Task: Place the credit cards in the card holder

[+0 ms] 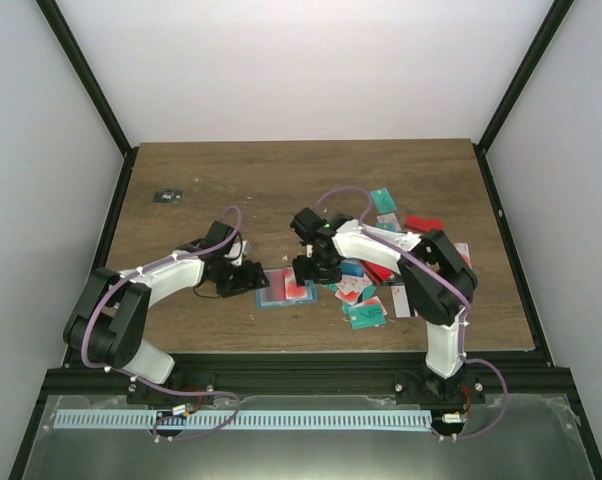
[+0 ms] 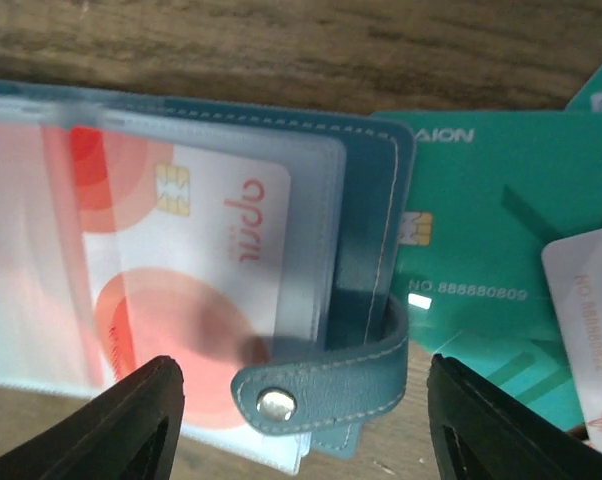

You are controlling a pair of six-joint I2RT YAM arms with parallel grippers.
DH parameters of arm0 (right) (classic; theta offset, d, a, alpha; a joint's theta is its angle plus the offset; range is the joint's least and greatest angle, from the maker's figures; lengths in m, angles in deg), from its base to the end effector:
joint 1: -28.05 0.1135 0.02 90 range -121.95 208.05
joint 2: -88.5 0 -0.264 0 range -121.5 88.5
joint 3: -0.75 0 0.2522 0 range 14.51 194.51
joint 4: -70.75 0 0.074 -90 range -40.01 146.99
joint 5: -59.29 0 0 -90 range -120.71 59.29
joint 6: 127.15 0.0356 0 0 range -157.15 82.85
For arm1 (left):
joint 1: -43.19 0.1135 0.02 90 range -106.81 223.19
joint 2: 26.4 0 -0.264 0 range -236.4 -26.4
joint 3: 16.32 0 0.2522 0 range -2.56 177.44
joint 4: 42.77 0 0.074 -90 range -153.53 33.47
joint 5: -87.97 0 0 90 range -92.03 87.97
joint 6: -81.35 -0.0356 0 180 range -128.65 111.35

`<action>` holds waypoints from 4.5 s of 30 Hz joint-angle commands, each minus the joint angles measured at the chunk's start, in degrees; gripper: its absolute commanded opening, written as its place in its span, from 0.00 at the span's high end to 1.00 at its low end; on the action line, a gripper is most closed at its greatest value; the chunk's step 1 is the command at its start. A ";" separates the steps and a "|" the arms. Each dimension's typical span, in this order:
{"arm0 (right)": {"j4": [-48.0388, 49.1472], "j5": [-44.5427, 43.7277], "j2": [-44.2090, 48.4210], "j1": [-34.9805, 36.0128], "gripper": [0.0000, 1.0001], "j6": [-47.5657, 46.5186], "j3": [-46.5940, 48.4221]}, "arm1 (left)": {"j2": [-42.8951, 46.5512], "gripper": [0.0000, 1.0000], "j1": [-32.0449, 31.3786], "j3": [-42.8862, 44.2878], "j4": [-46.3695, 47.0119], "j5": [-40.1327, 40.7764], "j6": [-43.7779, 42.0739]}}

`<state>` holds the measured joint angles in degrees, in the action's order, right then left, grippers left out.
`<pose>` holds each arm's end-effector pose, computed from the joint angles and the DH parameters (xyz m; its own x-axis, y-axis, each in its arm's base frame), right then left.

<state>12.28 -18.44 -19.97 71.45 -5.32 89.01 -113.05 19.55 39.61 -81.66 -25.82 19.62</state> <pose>0.2576 0.2540 0.1701 -0.9754 -0.2131 -0.0569 -0.2204 0.9342 0.2806 0.2311 -0.1168 0.1483 -0.9910 -0.0393 -0.1278 0.0298 0.8666 -0.4980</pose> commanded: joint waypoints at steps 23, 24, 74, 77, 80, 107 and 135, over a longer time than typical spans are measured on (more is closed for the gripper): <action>-1.65 -9.22 -5.19 4.68 0.95 -3.23 2.48 | -3.97 0.47 0.42 -1.14 8.71 -8.09 0.75; -1.35 -8.64 -5.12 4.68 0.97 -3.28 2.38 | -3.21 0.48 0.31 -1.00 8.89 -8.69 1.12; -4.10 -2.83 -2.68 4.24 0.99 -0.45 10.23 | -9.70 0.96 -4.02 5.74 2.17 -0.40 0.77; -3.71 0.02 -3.11 4.24 0.99 -0.78 11.50 | -10.50 0.96 -4.90 6.37 1.54 0.68 0.30; -1.87 4.46 -4.35 4.25 0.98 -0.93 12.05 | -11.26 0.96 -5.78 7.41 1.07 1.37 0.25; 4.74 10.27 -8.72 3.65 0.63 -0.44 13.84 | -11.18 0.96 -6.33 5.11 4.37 -3.48 1.04; 20.61 22.33 0.47 1.58 0.52 -1.06 5.64 | -12.53 0.96 -6.24 5.46 4.57 -5.96 1.03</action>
<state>19.58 -1.61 -23.60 73.33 -6.45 92.99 -122.80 14.48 46.38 -74.84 -30.82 20.96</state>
